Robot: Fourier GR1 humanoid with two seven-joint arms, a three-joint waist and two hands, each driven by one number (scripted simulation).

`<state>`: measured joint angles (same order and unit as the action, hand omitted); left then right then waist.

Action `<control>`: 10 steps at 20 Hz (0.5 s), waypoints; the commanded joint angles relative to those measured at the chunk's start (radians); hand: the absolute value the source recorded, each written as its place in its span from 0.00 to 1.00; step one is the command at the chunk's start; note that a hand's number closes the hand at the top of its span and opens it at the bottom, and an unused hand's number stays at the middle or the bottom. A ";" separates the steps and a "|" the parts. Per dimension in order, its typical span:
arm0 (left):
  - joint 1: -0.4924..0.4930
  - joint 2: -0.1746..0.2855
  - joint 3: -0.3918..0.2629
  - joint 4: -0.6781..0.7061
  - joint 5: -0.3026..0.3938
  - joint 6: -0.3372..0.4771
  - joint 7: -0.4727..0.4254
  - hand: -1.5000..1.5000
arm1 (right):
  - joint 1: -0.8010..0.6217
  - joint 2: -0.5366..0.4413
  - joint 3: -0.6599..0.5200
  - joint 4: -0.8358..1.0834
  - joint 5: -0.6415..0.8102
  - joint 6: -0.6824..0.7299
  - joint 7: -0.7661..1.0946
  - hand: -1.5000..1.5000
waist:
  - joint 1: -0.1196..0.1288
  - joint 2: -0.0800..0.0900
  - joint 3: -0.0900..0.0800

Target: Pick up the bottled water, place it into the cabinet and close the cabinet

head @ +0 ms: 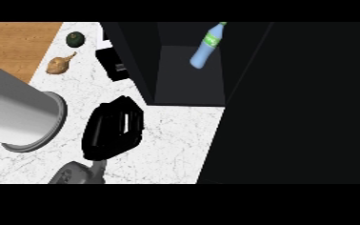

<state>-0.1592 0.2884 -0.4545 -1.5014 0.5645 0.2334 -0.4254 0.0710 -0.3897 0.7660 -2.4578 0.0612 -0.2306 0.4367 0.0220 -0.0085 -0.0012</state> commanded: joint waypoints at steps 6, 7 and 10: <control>0.188 0.095 0.072 -0.167 0.034 -0.050 -0.002 1.00 | -0.213 0.278 0.284 0.076 0.180 -0.039 0.226 1.00 | -0.013 0.001 -0.002; 0.217 0.146 0.134 -0.164 0.071 -0.102 -0.016 1.00 | -0.249 0.288 0.212 0.100 0.104 -0.002 0.217 1.00 | -0.004 0.005 -0.001; 0.284 0.142 0.127 -0.250 0.077 -0.094 -0.004 1.00 | -0.366 0.381 0.197 0.153 0.117 -0.007 0.308 1.00 | 0.001 0.004 -0.001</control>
<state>0.0391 0.4035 -0.3507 -1.6799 0.6187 0.1616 -0.4300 -0.1597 -0.1728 0.9082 -2.3473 0.1640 -0.2439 0.6460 0.0185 -0.0045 -0.0020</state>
